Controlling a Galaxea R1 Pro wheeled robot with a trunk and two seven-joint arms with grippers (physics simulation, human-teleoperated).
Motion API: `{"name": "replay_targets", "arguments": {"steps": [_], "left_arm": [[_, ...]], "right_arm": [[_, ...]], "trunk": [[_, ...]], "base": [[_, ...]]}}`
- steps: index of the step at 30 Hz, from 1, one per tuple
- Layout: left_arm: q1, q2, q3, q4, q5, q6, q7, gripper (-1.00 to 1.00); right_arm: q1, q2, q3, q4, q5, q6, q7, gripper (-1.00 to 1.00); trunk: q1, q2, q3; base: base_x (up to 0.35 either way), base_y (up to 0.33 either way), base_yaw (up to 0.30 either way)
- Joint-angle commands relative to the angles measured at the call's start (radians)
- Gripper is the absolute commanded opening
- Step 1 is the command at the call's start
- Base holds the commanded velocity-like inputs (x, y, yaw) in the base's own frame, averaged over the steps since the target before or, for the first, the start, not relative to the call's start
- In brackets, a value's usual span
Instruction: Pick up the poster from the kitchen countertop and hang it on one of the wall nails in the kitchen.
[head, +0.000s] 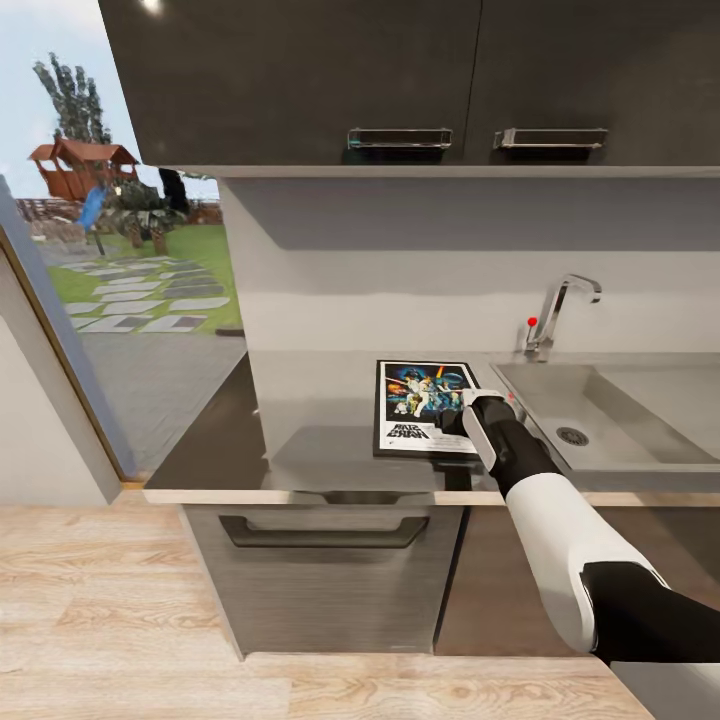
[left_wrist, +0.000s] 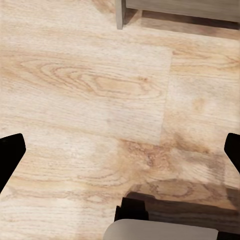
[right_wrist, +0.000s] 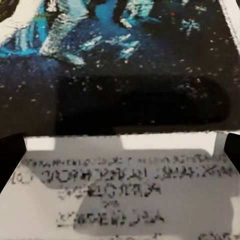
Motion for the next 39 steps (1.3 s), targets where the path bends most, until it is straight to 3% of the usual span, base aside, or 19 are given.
{"name": "replay_targets", "arguments": {"steps": [1, 31, 39], "left_arm": [[0.0, 0.0, 0.001, -0.001, 0.001, -0.001, -0.001, 1.0], [0.0, -0.001, 0.001, 0.0, 0.001, -0.001, -0.001, 1.0], [0.0, 0.0, 0.001, 0.0, 0.001, -0.001, -0.001, 1.0]], "right_arm": [[0.0, 0.0, -0.001, 0.0, -0.011, 0.003, -0.008, 1.0], [-0.001, 0.0, 0.004, 0.009, -0.01, 0.005, -0.008, 1.0], [-0.002, 0.0, 0.003, 0.034, -0.01, 0.006, -0.008, 1.0]], "trunk": [[0.0, 0.0, -0.001], [0.0, 0.0, -0.001], [0.0, 0.0, -0.001]], "base": [[0.0, 0.0, 0.0], [-0.062, 0.0, 0.0], [-0.251, 0.0, 0.0]]}}
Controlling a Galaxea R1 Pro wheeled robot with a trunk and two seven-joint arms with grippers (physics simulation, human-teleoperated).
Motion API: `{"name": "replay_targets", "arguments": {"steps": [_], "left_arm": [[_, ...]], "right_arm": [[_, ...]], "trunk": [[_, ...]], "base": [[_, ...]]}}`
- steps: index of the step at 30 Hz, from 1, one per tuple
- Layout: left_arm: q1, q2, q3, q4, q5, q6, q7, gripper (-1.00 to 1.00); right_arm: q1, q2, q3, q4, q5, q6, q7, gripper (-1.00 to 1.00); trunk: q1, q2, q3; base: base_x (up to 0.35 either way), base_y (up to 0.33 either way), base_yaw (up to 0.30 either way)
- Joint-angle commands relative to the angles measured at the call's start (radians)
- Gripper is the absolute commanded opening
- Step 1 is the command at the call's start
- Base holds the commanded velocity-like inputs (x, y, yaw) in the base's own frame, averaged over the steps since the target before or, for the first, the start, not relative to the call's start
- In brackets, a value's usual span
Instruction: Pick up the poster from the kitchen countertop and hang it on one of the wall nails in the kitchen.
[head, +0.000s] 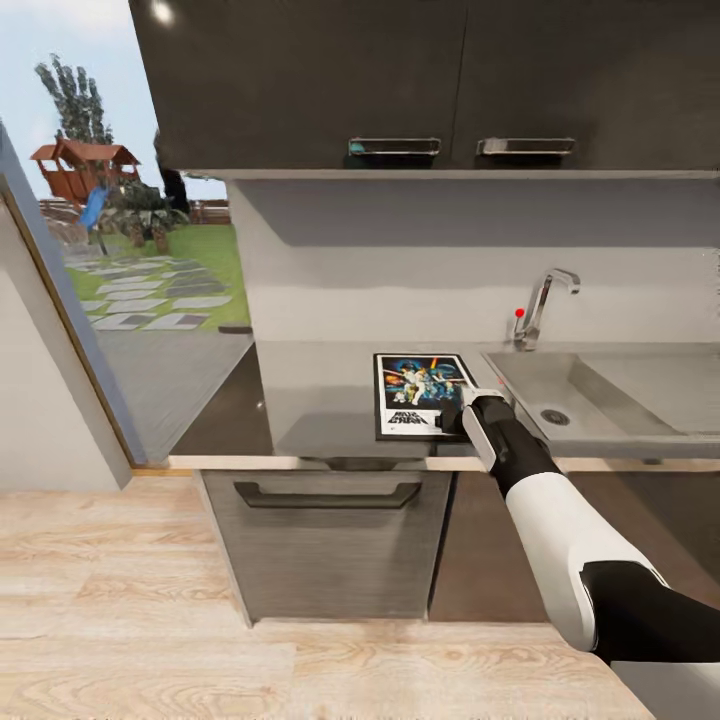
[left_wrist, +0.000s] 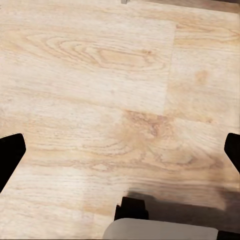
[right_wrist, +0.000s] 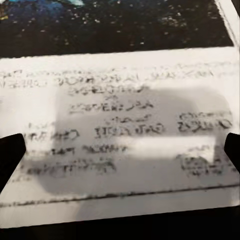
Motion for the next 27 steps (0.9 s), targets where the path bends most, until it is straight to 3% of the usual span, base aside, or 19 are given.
{"name": "replay_targets", "arguments": {"steps": [1, 19, 27], "left_arm": [[0.0, 0.0, 0.001, -0.001, 0.001, -0.002, -0.001, 1.0], [0.0, 0.0, 0.001, -0.002, 0.001, -0.002, -0.001, 1.0], [0.0, 0.0, 0.0, -0.001, 0.001, -0.002, -0.001, 1.0]], "right_arm": [[0.0, 0.0, 0.0, 0.039, -0.015, 0.004, -0.008, 1.0], [0.0, 0.0, -0.001, 0.051, -0.016, 0.004, -0.008, 1.0], [0.001, -0.001, -0.001, 0.051, -0.016, 0.004, -0.008, 1.0]], "trunk": [[0.0, 0.0, -0.001], [0.0, 0.0, -0.001], [0.0, 0.0, -0.001]], "base": [[-0.23, 0.0, 0.0], [-0.042, 0.0, 0.0], [-0.238, 0.0, 0.0]]}}
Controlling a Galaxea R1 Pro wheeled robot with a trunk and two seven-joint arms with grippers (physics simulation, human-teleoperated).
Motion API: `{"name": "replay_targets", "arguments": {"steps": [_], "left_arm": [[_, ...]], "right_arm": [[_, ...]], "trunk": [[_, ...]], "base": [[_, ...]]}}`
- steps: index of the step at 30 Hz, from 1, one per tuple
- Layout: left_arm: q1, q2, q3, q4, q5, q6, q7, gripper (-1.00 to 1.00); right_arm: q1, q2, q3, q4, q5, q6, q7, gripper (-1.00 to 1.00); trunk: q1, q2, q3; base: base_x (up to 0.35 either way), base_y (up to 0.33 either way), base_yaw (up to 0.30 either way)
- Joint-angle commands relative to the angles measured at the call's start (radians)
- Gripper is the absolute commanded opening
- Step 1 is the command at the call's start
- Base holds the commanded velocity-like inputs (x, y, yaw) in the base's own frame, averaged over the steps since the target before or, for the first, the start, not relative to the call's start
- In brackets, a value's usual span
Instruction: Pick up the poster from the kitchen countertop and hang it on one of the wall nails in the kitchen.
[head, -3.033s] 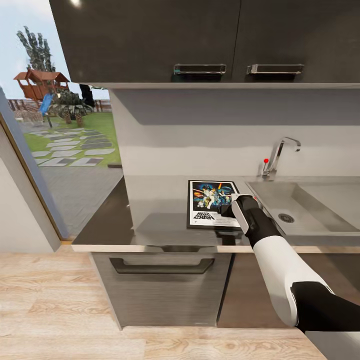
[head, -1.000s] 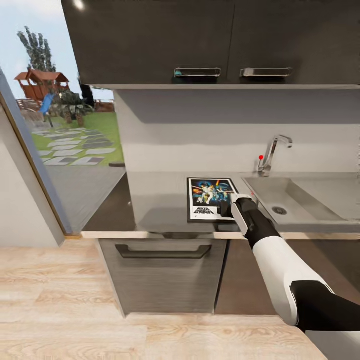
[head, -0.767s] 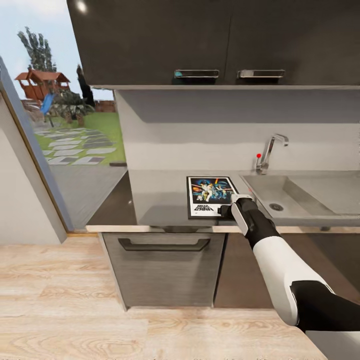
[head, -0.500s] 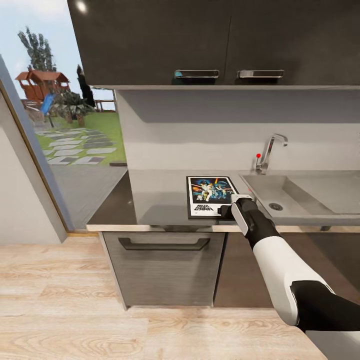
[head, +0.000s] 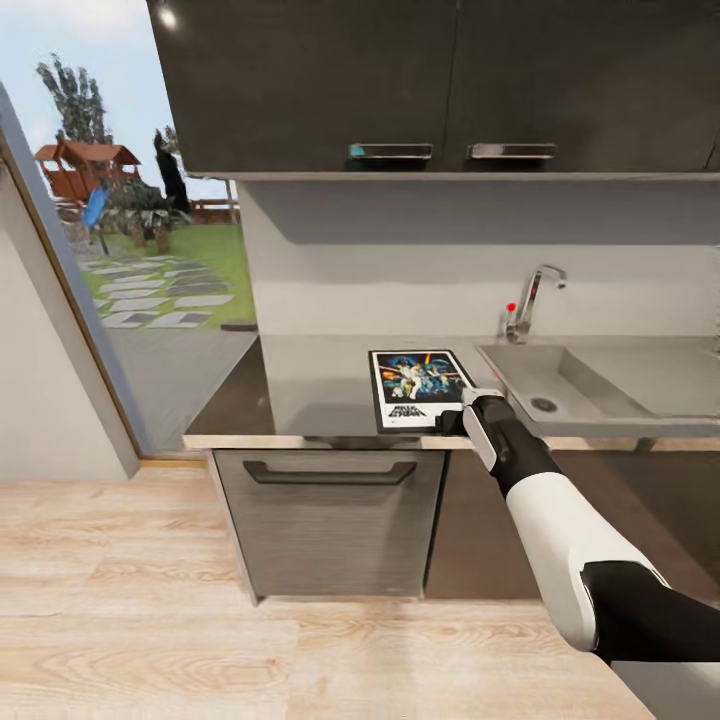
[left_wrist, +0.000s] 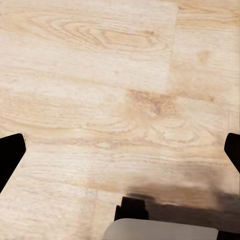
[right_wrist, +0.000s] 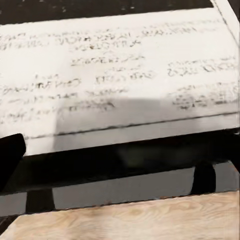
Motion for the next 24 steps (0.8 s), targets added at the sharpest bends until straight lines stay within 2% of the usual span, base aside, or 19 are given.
{"name": "replay_targets", "arguments": {"steps": [1, 5, 13, 24], "left_arm": [[0.0, 0.0, 0.001, -0.001, 0.001, -0.001, -0.001, 1.0], [0.0, 0.0, 0.001, -0.001, 0.001, -0.001, -0.001, 1.0], [0.0, -0.001, 0.001, -0.001, 0.001, -0.001, -0.001, 1.0], [0.001, 0.0, 0.001, -0.001, 0.001, -0.001, -0.001, 1.0]], "right_arm": [[0.0, 0.001, 0.0, 0.052, -0.016, 0.005, -0.007, 1.0], [-0.001, 0.001, 0.0, 0.052, -0.016, 0.005, -0.007, 1.0], [-0.001, 0.001, 0.0, 0.052, -0.016, 0.005, -0.007, 1.0], [0.0, 0.0, 0.0, 0.052, -0.016, 0.005, -0.007, 1.0]], "trunk": [[-0.001, 0.0, -0.001], [-0.001, 0.0, -0.001], [-0.001, 0.0, -0.001], [-0.001, 0.0, -0.001]], "base": [[-0.312, 0.0, 0.0], [-0.165, 0.0, 0.0], [-0.031, 0.0, 0.0], [-0.284, 0.0, 0.0]]}}
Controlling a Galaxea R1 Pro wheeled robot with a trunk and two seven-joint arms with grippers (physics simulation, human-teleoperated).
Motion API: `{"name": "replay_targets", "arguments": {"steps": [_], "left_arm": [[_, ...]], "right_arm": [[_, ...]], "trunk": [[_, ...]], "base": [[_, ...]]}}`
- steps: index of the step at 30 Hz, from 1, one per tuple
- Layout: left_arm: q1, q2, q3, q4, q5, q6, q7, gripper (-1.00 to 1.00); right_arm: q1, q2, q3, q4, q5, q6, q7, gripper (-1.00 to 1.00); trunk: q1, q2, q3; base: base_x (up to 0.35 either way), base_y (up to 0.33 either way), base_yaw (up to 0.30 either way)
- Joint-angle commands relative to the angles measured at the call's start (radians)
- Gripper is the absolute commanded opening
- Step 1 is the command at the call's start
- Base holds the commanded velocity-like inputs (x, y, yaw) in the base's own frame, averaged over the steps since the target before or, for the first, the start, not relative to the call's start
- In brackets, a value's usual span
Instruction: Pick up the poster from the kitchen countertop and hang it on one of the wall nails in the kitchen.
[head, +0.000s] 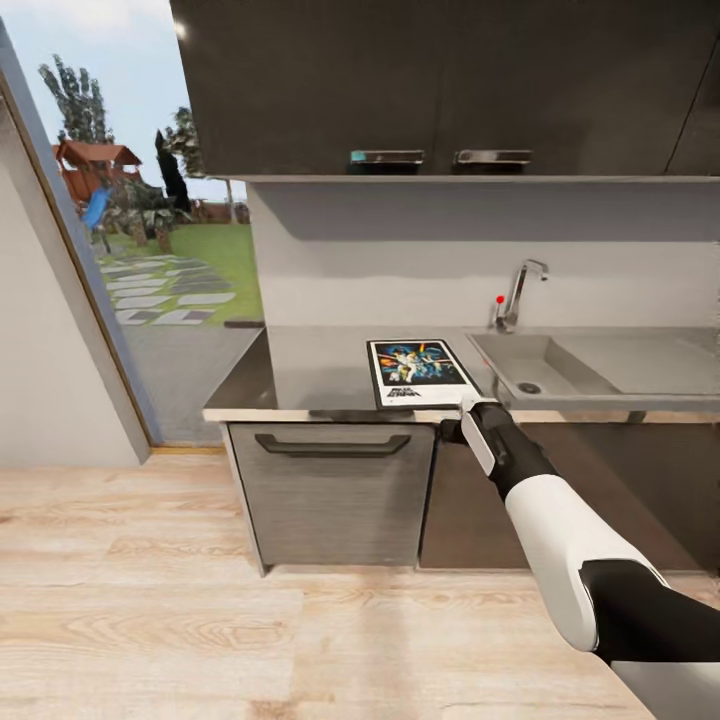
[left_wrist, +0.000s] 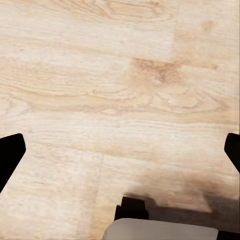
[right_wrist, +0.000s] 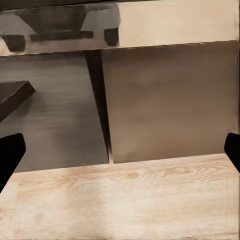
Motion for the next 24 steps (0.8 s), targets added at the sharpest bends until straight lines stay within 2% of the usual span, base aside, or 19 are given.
{"name": "replay_targets", "arguments": {"steps": [1, 9, 13, 24], "left_arm": [[0.001, 0.0, 0.001, -0.001, 0.001, -0.002, -0.001, 1.0], [0.0, 0.0, 0.001, -0.001, 0.001, -0.002, -0.001, 1.0], [0.001, -0.004, 0.001, -0.004, 0.001, -0.005, -0.001, 1.0], [0.001, -0.004, 0.001, -0.004, 0.001, -0.005, -0.001, 1.0]], "right_arm": [[-0.001, 0.0, 0.0, -0.001, -0.01, 0.003, -0.008, 1.0], [0.0, 0.001, 0.0, -0.009, -0.01, 0.001, -0.008, 1.0], [0.001, 0.005, 0.007, -0.013, -0.034, -0.017, -0.008, 1.0], [0.001, 0.005, 0.007, -0.013, -0.034, -0.017, -0.008, 1.0]], "trunk": [[-0.001, -0.001, -0.001], [-0.001, -0.001, -0.001], [-0.001, -0.001, -0.001], [-0.001, -0.001, -0.001]], "base": [[-0.268, 0.0, 0.0], [-0.125, 0.0, 0.0], [0.0, 0.0, 0.0], [0.0, 0.0, 0.0]]}}
